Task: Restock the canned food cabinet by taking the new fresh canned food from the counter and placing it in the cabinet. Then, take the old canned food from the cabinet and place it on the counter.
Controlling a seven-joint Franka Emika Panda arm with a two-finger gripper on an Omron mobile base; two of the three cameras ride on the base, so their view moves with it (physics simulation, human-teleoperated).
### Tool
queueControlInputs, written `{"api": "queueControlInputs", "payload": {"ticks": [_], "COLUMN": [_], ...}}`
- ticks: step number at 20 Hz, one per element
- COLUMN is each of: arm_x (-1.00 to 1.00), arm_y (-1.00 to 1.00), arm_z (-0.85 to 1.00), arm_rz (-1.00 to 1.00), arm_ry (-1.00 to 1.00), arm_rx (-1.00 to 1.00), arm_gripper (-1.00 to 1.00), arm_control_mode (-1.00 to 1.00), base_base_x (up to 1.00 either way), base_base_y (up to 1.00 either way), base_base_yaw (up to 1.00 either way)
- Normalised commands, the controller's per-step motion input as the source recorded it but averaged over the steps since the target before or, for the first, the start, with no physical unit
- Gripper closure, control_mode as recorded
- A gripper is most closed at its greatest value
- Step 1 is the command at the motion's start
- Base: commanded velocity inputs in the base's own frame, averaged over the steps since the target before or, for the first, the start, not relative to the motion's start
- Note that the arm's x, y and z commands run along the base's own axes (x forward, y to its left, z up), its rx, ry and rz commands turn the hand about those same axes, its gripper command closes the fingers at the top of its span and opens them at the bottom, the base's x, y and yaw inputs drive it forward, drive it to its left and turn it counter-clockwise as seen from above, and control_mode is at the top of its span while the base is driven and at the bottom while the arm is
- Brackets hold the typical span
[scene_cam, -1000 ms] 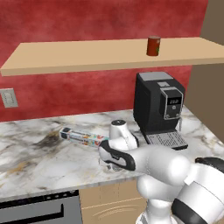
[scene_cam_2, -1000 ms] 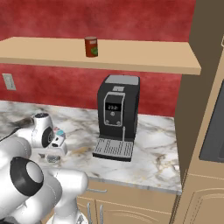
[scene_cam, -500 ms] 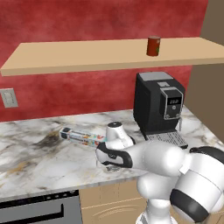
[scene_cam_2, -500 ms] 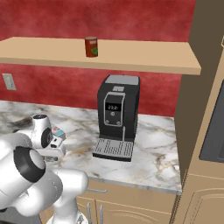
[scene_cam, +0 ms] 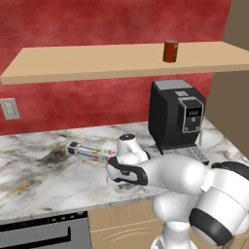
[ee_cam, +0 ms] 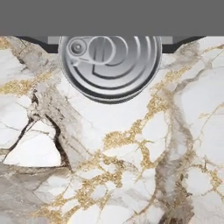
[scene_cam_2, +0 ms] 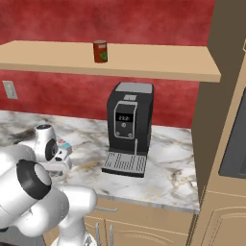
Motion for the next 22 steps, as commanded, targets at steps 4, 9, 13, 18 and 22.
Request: {"api": "queueControlInputs", "payload": {"ticks": [4,9,13,18,22], "arm_x": [-0.45,-0.61,-0.69,-0.61,-0.37], "arm_y": [-0.03,-0.11,-0.19,-0.33,-0.32], "arm_z": [0.83,1.0,1.0,1.0,1.0], "arm_rz": [0.0,0.0,0.0,0.0,0.0], "arm_ry": [-0.22,-0.4,-0.44,-0.41,-0.35], "arm_rx": [0.01,0.02,0.02,0.06,0.08], "arm_gripper": [1.0,1.0,1.0,1.0,1.0], "arm_control_mode": [-1.0,-1.0,-1.0,-1.0,-1.0], "base_base_x": [0.0,0.0,0.0,0.0,0.0], "base_base_y": [0.0,0.0,0.0,0.0,0.0], "base_base_yaw": [0.0,0.0,0.0,0.0,0.0]}}
